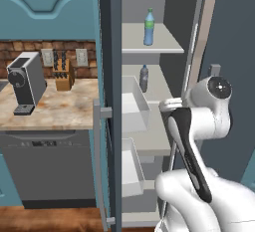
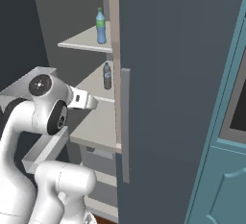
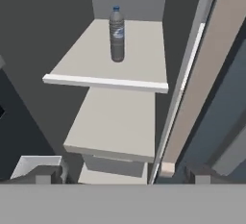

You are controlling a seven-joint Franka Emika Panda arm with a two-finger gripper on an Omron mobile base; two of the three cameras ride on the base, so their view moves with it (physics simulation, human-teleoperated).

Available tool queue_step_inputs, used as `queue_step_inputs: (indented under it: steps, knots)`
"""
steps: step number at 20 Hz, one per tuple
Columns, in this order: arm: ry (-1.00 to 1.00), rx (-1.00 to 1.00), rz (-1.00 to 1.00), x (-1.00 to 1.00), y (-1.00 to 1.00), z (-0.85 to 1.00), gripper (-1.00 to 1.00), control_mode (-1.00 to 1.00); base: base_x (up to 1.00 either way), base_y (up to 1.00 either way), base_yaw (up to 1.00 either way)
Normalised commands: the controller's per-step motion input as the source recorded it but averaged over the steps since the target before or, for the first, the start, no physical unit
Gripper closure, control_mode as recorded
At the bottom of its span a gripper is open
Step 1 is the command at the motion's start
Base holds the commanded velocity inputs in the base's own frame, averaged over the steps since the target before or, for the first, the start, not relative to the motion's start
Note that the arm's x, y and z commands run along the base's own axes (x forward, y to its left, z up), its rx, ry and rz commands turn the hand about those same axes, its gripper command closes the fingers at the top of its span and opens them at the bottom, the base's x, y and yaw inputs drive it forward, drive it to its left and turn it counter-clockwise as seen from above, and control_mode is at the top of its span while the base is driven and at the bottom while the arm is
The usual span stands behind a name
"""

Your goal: Take the bottled waters from the counter and place them in the freezer to freeze. Close the freezer door after placing the bottles.

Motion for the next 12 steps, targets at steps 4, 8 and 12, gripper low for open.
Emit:
queue_step_inputs:
  steps: [4,8,12]
  knots:
    - [0.01,0.01,-0.01,-0.84,-0.01,0.16,-1.00,-1.00,0.00,0.00,0.00]
    - [0.09,0.04,-0.02,-0.80,-0.01,0.15,-1.00,-1.00,0.00,0.00,0.00]
    - [0.12,0.06,-0.06,-0.69,0.00,0.01,-1.00,-1.00,0.00,0.00,0.00]
